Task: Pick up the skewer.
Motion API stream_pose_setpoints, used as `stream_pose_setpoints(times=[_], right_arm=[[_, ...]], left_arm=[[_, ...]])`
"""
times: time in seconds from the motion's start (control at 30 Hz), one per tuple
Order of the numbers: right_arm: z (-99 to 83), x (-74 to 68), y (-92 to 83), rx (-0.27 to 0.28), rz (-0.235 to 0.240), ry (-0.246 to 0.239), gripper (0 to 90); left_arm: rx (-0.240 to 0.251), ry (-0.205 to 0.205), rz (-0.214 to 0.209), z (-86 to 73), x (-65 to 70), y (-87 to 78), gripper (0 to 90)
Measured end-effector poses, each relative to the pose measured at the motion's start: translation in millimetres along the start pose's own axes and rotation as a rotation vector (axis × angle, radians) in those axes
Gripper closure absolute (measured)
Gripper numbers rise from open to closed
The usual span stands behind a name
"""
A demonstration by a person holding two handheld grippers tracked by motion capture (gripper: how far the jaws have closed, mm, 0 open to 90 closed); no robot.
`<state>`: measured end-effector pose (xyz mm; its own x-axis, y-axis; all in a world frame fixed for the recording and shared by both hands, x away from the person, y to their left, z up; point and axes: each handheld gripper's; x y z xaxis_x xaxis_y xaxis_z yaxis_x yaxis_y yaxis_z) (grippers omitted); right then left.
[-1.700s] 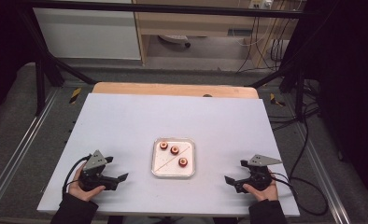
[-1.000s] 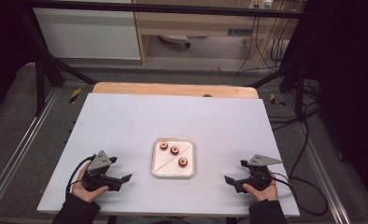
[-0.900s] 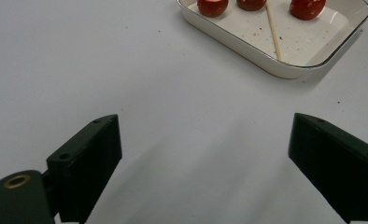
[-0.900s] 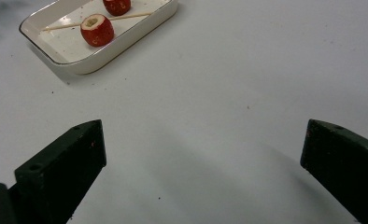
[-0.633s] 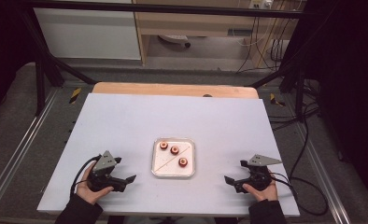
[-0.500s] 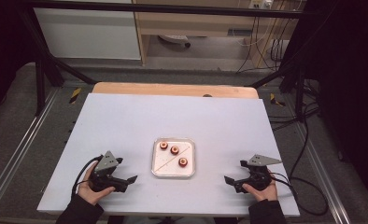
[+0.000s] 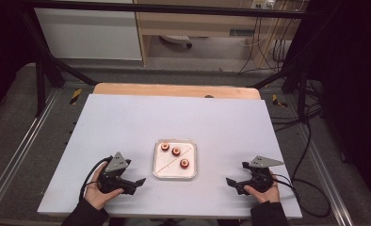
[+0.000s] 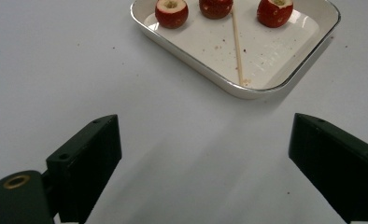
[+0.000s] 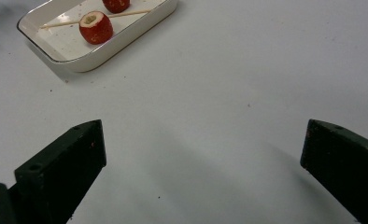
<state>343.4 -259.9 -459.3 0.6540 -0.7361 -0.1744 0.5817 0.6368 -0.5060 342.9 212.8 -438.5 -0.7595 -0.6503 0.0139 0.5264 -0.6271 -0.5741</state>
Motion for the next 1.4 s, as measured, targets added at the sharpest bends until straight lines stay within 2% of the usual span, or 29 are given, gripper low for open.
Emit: stream_pose_setpoints(times=[0.33, 0.63, 0.73, 0.97, 1.03, 1.17, 1.2, 1.33, 1.4], right_arm=[[0.1, -0.2, -0.7, 0.002, 0.0, 0.001, 0.7], [-0.2, -0.2, 0.2, -0.002, -0.002, -0.002, 0.7], [0.0, 0.0, -0.1, -0.001, 0.0, -0.003, 0.7], [-0.3, 0.0, 0.5, -0.007, 0.001, -0.004, 0.7], [-0.3, -0.2, 0.5, -0.006, 0.002, -0.002, 0.8], [-0.4, -0.1, 0.5, -0.008, 0.002, -0.004, 0.8], [-0.4, -0.1, 0.5, -0.008, 0.002, -0.004, 0.8], [-0.3, 0.0, 0.5, -0.01, 0.004, -0.004, 0.8], [-0.3, 0.0, 0.5, -0.01, 0.005, -0.004, 0.8]], left_arm=[[-0.015, 0.026, -0.004, 20.8, 8.2, 9.4, 9.3], [-0.047, 0.025, -0.001, 39.1, 13.6, 28.5, 11.2], [-0.064, 0.037, 0.006, 45.0, 15.6, 35.5, 13.0], [-0.091, 0.032, 0.013, 56.5, 19.6, 49.1, 25.6], [-0.103, 0.039, 0.013, 58.5, 21.4, 53.2, 26.6], [-0.125, 0.046, 0.007, 58.8, 25.3, 61.1, 39.8], [-0.132, 0.047, 0.006, 58.4, 26.0, 62.9, 39.8], [-0.147, 0.041, 0.004, 55.9, 27.6, 68.4, 50.0], [-0.151, 0.036, 0.006, 54.8, 27.4, 70.4, 58.0]])
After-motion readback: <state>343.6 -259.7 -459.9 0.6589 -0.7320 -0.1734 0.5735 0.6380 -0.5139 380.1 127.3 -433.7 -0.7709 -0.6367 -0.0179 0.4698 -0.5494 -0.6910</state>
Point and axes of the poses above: each handheld gripper's, and its own axes: y roughly forward along the jaws, z roughly out of its top, x roughly to its right, and after that the axes turned 5 degrees about x, right-handed
